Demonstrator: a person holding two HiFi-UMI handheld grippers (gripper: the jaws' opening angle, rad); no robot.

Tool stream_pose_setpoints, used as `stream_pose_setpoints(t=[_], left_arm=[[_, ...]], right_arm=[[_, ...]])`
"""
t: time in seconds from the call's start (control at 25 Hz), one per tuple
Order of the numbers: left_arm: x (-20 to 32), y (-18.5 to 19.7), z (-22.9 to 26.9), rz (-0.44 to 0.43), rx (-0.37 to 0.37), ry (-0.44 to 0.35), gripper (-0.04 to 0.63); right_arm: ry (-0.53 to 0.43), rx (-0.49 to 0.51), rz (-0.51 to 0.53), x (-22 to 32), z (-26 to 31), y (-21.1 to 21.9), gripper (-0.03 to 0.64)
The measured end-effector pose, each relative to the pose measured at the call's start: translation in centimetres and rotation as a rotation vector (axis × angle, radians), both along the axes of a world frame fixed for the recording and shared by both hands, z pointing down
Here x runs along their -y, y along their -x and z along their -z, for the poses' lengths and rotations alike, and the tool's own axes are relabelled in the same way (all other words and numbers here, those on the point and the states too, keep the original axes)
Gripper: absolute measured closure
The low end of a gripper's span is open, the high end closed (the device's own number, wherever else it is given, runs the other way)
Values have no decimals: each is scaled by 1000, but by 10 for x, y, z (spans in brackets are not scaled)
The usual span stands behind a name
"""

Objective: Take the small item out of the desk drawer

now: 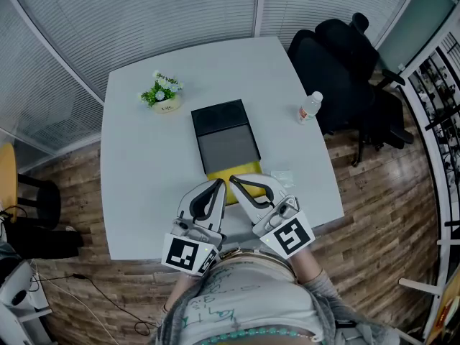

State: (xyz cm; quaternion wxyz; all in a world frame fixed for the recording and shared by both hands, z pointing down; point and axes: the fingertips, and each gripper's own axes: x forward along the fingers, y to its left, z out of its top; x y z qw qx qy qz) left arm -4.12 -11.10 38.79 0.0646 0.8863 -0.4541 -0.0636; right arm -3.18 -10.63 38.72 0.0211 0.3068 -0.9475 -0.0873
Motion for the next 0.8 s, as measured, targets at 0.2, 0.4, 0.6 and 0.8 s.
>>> stream_pose_setpoints(t=[0.2, 0.4, 0.6, 0.8], left_arm=[[2, -1, -2, -2, 1, 10, 598], [1, -2, -2, -6, -2, 12, 598], [0, -3, -3, -9, -3, 18, 598], [2, -2, -6, -3, -3, 27, 598]], right_arm=[[-1, -6, 5, 2, 0, -1, 615], [-3, -26, 11, 0, -1, -1, 615], [8, -18, 10, 1, -1, -2, 615], [3, -19, 14, 2, -2, -1, 615]])
